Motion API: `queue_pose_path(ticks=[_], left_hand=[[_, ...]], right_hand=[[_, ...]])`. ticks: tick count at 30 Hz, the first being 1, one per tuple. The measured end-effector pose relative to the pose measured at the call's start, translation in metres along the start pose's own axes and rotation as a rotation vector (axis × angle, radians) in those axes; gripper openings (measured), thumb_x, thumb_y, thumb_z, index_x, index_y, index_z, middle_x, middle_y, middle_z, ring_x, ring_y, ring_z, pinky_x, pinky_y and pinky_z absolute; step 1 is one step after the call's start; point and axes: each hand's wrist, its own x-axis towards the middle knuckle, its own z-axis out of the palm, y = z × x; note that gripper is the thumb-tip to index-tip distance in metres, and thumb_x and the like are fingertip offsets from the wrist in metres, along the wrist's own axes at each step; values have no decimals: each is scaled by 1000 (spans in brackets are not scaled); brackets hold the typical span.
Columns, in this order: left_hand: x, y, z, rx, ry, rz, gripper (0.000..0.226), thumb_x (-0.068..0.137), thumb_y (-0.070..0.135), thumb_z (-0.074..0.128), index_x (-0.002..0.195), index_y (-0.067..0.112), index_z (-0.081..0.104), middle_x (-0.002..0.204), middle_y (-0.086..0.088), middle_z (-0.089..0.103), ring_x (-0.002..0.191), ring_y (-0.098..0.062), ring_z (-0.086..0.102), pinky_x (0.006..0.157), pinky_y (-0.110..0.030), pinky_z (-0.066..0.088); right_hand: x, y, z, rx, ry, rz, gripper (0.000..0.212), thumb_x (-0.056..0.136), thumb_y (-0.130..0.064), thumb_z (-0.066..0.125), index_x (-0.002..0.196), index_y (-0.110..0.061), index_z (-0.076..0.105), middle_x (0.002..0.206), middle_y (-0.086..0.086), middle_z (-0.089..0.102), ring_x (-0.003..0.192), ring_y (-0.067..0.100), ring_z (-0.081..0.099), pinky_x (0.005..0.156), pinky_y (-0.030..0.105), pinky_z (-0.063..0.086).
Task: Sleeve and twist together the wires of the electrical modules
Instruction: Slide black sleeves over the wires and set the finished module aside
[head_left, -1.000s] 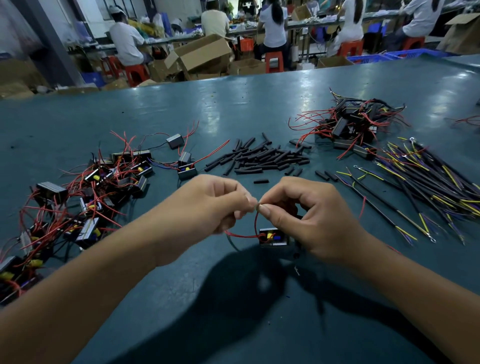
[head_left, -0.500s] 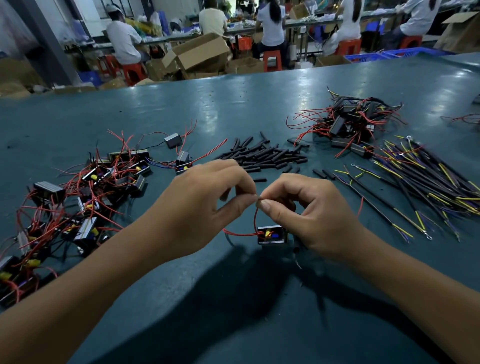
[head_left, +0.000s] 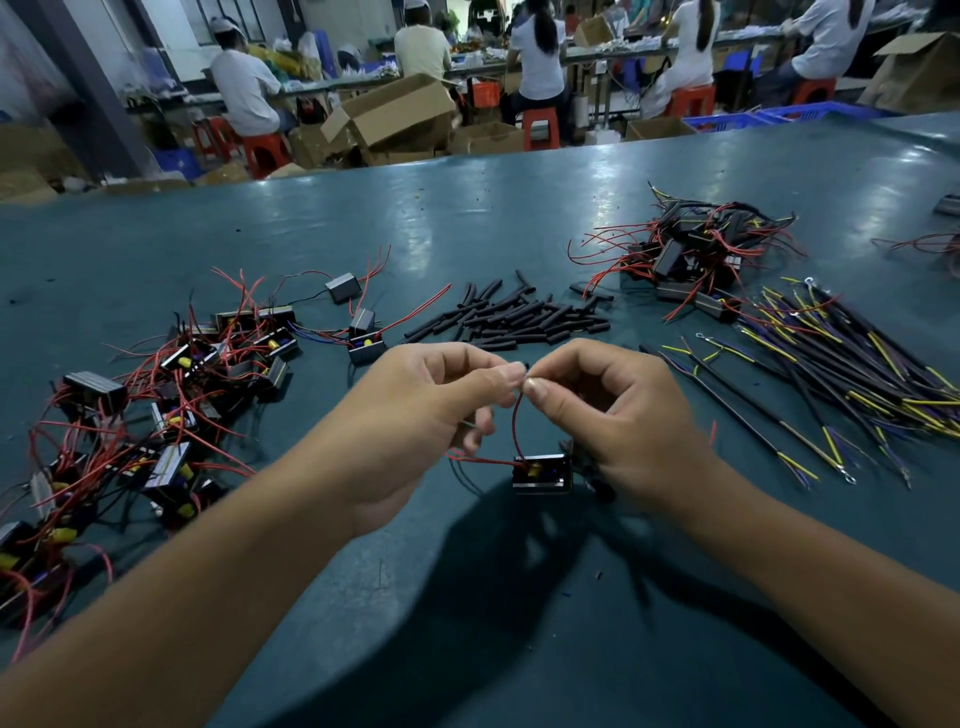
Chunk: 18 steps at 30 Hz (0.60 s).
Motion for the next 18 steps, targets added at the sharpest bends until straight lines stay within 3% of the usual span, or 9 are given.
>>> queue_pose_path(ticks=[4,8,13,16,18], left_hand=[[9,-12,19,-92,193,73,10,87,13,75,87,5,70,67,-2,60,54,-10,48,50,-17,43],[14,-22,29,-184,280,66,9,88,11,74,79,12,71,61,1,56,53,-9,44,54,-20,39],[14,-31,33,-234,233,122,7,84,26,73,80,22,69,78,4,68,75,-9,59,71,-23,46],[15,-31,32,-208,162,203,18,82,33,67,89,16,64,94,-3,77,91,-13,71,84,-27,49],[16,-29,30,-216,173,246,21,83,32,63,91,12,60,88,-4,77,86,-14,72,85,-28,49]], right_hand=[[2,2,1,27,81,67,7,91,-9,69,85,-7,71,70,17,64,61,13,48,53,31,37],[3,3,0,-51,61,94,7,90,-10,70,83,-10,73,61,-7,60,52,-1,44,52,13,34],[26,-9,-39,-178,-37,160,7,93,-11,66,97,-9,71,84,5,74,70,5,63,64,11,47],[37,-5,-75,-440,-142,270,9,95,-10,62,93,-16,68,81,0,73,72,13,68,63,15,50],[35,3,-87,-652,-281,333,10,95,-14,63,89,-20,68,78,-5,72,73,12,69,68,22,52]])
